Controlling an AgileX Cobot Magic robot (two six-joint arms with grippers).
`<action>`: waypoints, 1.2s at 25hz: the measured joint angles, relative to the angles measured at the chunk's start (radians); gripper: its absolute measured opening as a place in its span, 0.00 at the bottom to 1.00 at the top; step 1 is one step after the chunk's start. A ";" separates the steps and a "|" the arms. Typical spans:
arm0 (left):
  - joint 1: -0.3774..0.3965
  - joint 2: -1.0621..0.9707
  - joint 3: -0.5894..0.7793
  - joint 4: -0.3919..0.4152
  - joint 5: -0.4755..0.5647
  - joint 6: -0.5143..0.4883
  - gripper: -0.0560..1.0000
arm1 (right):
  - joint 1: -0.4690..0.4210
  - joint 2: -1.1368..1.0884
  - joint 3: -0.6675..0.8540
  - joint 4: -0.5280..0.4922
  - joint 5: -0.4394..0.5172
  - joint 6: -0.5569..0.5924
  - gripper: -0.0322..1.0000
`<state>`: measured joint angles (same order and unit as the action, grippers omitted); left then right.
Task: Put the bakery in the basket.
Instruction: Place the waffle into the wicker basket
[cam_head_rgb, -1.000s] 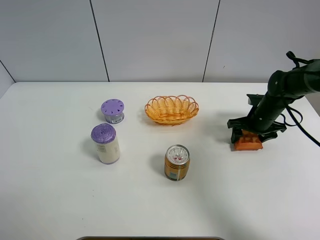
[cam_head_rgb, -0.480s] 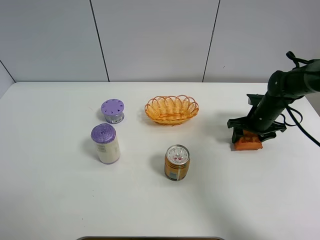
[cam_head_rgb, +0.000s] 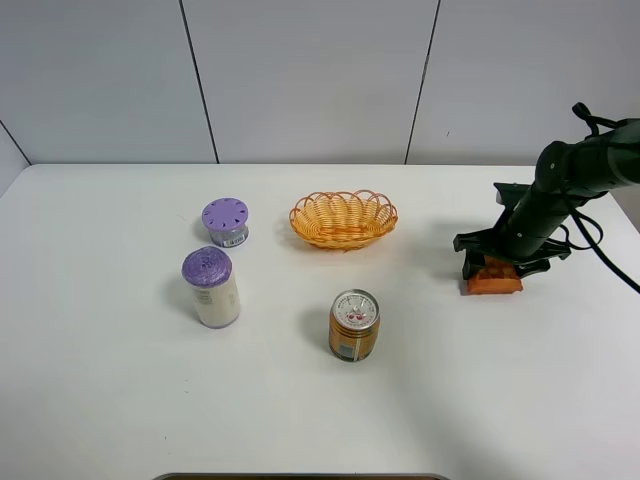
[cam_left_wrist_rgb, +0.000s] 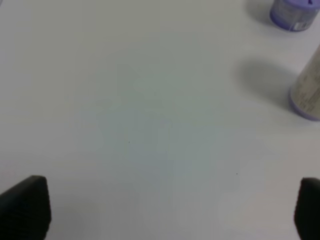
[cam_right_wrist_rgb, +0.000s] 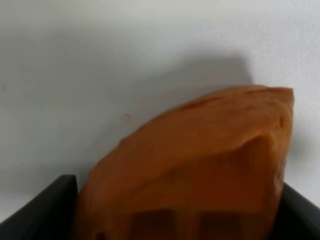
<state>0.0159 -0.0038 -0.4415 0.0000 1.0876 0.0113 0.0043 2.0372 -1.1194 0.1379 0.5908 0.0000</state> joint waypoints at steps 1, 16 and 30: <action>0.000 0.000 0.000 0.000 0.000 0.000 0.99 | 0.000 0.000 0.000 0.001 0.002 0.000 0.69; 0.000 0.000 0.000 0.000 0.000 0.000 0.99 | 0.008 -0.251 0.000 0.041 0.027 -0.010 0.69; 0.000 0.000 0.000 0.000 0.000 0.000 0.99 | 0.261 -0.214 -0.245 0.100 -0.006 -0.006 0.69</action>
<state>0.0159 -0.0038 -0.4415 0.0000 1.0876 0.0113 0.2649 1.8231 -1.3647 0.2380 0.5845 -0.0065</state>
